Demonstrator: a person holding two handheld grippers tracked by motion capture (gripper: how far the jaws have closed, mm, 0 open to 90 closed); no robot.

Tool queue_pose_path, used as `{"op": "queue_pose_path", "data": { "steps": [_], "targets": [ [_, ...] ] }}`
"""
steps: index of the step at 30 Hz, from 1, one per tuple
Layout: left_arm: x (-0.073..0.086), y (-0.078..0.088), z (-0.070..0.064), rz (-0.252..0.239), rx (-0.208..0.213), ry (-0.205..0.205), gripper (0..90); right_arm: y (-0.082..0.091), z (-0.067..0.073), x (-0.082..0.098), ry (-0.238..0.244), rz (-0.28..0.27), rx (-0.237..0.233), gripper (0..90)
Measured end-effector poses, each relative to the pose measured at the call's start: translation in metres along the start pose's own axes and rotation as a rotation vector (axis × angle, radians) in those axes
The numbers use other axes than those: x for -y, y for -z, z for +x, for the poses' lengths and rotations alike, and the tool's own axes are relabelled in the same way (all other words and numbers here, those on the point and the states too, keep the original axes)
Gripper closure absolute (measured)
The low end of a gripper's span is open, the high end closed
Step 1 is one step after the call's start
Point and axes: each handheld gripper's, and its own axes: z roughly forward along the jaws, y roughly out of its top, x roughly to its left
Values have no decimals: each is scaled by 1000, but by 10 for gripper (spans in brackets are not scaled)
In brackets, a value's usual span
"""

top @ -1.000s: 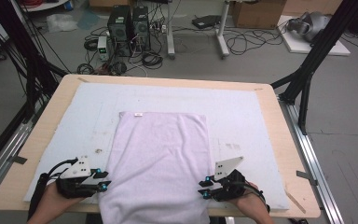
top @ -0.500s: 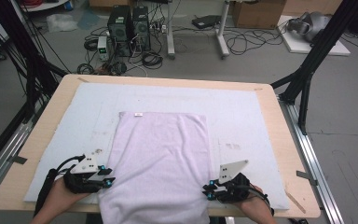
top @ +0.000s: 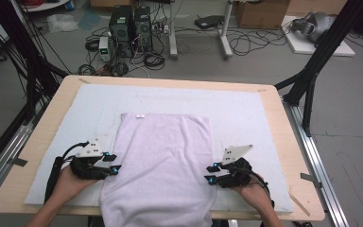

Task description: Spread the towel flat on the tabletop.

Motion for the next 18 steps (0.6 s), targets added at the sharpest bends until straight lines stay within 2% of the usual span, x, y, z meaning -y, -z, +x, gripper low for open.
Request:
{"op": "queue_pose_path", "data": {
  "steps": [2,4,7,10,11,12,13,15,18],
  "targets": [
    [3,-1,-1,9,3,-4,528,3,9,1,23,-18,-28,648],
    [6,-2,-3,21,6,-7,526,5,19,5,53,-12,-45,660],
    [11,0,-7,40,7,-17,523,5,30,16,64,24,-61,654],
    [15,0,-7,40,8,-21,529,4,33,24,56,24,-61,647],
    [15,1,-7,40,5,-18,533,3,33,25,59,29,-55,702],
    [15,0,-7,39,2,-14,538,0,34,24,77,50,-55,819],
    [15,0,-8,38,2,-14,540,-2,35,23,102,56,-49,885],
    [16,0,-8,36,1,-18,541,-4,35,17,111,86,-59,890],
    [16,0,-7,36,2,-21,545,-3,35,7,128,90,-68,900]
  ]
}}
